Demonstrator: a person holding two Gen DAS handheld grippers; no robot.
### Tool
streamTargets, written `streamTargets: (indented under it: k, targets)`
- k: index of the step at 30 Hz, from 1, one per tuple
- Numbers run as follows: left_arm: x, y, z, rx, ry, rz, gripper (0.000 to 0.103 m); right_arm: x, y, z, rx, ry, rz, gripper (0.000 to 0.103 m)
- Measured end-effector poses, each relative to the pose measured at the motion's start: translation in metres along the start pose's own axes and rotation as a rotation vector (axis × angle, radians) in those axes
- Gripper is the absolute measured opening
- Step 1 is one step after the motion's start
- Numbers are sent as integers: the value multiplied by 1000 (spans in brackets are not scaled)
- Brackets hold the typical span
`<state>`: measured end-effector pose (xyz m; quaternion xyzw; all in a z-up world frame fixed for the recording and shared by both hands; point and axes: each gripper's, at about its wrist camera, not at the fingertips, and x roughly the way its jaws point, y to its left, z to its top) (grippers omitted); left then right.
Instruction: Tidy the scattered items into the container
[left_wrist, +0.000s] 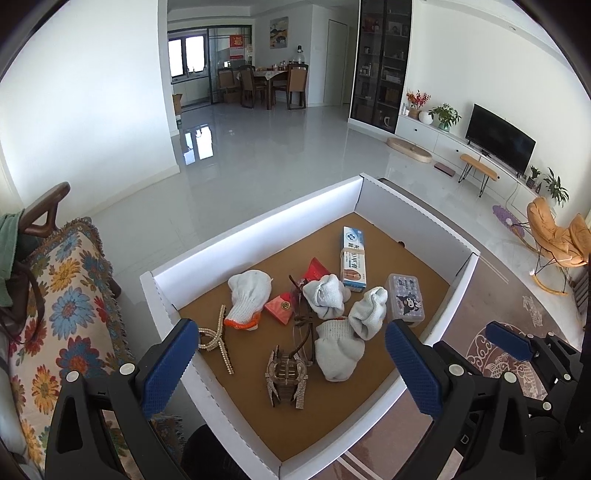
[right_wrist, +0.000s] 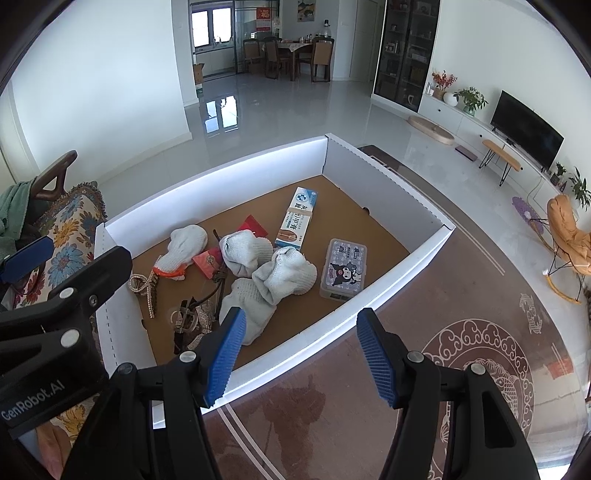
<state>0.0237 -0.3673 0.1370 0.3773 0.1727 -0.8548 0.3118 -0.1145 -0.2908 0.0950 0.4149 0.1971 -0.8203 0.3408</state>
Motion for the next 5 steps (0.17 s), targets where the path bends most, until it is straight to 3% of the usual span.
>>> streamTargets:
  k: [2,5]
  targets:
    - [2,4,1,-26,5,-24,103,1,-1,1,4,0,0,64]
    - [-3,1,2,-9,-40,36,103,0,-1,2,10,-6,3,64]
